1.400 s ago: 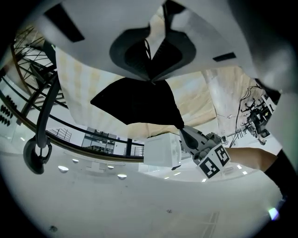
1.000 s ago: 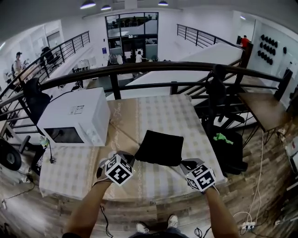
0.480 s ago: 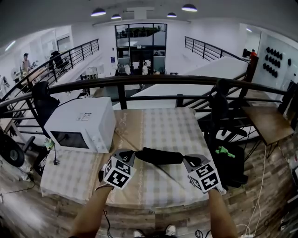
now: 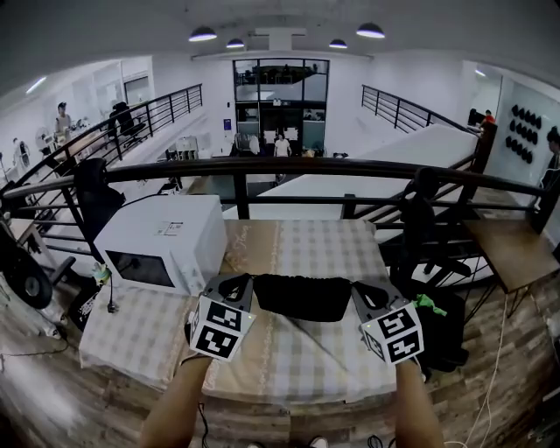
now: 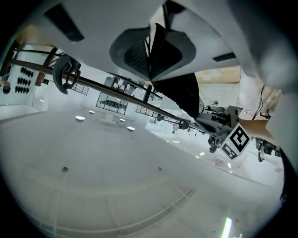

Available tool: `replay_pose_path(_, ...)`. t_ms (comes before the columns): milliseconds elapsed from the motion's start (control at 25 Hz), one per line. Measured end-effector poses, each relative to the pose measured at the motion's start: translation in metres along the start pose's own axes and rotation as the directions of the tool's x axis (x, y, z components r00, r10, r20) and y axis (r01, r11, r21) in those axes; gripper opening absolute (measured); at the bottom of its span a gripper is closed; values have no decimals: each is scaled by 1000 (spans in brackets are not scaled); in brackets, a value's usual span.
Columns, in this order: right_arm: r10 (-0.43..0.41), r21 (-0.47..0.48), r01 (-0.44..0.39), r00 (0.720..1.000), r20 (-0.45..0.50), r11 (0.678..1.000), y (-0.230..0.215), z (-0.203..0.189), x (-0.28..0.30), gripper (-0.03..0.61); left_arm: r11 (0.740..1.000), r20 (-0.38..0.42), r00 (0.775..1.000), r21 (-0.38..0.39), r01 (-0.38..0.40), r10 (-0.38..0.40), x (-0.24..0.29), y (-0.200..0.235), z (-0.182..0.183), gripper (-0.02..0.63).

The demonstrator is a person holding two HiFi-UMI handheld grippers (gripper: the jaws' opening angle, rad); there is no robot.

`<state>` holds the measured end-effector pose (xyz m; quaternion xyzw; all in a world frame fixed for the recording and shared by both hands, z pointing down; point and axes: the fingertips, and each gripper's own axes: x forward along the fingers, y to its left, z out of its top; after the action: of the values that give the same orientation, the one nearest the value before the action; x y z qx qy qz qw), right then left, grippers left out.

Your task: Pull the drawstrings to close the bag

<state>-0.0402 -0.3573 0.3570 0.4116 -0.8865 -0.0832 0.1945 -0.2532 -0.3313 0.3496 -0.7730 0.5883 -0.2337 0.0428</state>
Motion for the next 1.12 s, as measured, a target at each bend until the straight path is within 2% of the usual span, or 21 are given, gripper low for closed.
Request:
replay_pose_path(320,-56,-59,62,993,104,996,-15,49,-15,25,994,102,989,-53,-99,104,-23,20,47,25)
replay_pose_path(680,-122,-49,138,964,236,989,-25,98,-38,25,977,182,964,-121,-175,195,-47,35,81,25)
replay_pose_path(840,-144,-40,160,954,263,986,-27,109,-42,25,972,212,952,-132,-195,220,-54,41,94,25)
replay_pose_path(1120,-183,-23,196,946,266,980,-31,109,-45,23,969,220,946,-125,-212,236,-57,43,95,25)
